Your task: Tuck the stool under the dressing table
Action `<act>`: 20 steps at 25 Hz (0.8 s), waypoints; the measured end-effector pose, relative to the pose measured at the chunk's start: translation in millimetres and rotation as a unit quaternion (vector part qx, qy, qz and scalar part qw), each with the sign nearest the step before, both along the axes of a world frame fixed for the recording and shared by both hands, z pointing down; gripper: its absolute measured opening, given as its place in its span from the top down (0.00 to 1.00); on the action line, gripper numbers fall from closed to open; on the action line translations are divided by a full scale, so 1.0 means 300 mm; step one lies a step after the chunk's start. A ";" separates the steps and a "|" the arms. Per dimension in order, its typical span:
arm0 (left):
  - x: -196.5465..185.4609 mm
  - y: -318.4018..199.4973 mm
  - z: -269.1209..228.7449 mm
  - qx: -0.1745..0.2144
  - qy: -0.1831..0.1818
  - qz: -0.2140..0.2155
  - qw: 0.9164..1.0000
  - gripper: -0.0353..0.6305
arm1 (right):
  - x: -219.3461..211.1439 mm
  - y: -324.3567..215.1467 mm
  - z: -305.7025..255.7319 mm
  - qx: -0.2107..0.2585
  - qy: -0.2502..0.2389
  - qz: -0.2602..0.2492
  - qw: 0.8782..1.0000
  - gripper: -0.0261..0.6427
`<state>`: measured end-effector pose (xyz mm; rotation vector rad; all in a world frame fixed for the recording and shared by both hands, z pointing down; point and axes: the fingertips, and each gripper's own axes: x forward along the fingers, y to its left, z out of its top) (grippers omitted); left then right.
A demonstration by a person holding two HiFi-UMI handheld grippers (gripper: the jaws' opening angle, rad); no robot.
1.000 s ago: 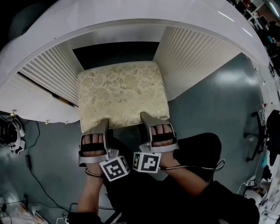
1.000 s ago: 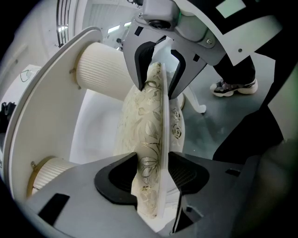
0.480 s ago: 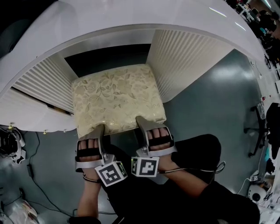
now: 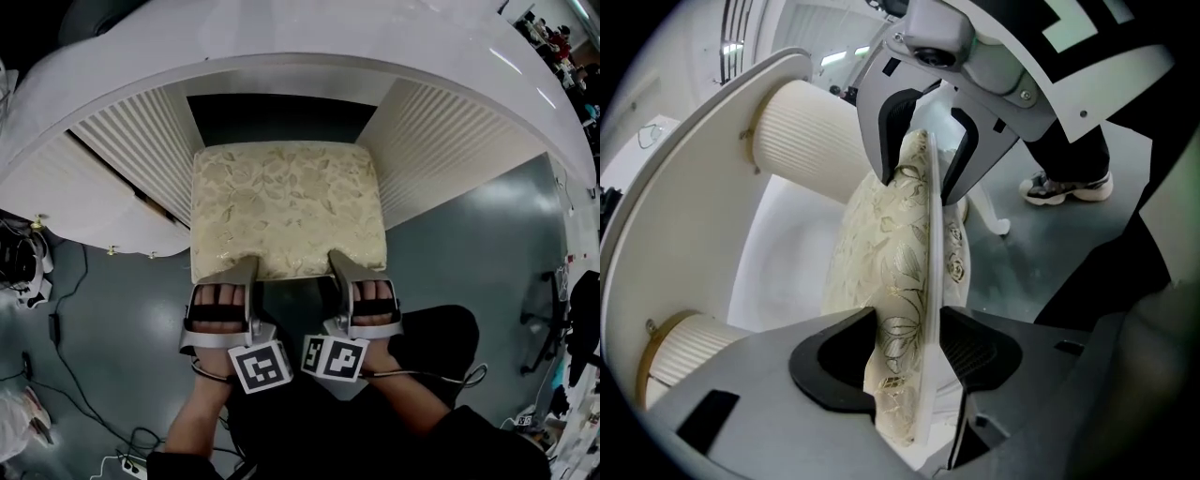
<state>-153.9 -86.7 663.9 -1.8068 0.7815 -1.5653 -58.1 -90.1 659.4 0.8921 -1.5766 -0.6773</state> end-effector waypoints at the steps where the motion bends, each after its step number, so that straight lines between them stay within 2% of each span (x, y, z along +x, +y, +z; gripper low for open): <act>1: 0.003 -0.004 -0.002 -0.003 0.004 0.002 1.000 0.61 | 0.002 -0.005 -0.002 -0.001 0.000 0.001 1.000 0.62; 7: 0.006 -0.018 -0.006 -0.024 0.022 0.012 0.999 0.61 | -0.001 -0.022 -0.005 -0.002 -0.004 0.001 1.000 0.62; 14: 0.007 -0.029 -0.033 0.022 0.022 0.009 0.999 0.61 | 0.006 -0.017 -0.008 0.005 -0.001 0.000 1.000 0.62; 18: 0.008 -0.012 -0.012 0.016 0.017 0.004 1.000 0.61 | 0.008 -0.013 -0.006 0.004 0.002 -0.002 1.000 0.62; 20: 0.004 -0.019 -0.021 0.025 0.019 0.001 1.000 0.61 | 0.003 -0.015 -0.004 0.005 0.005 -0.003 1.000 0.62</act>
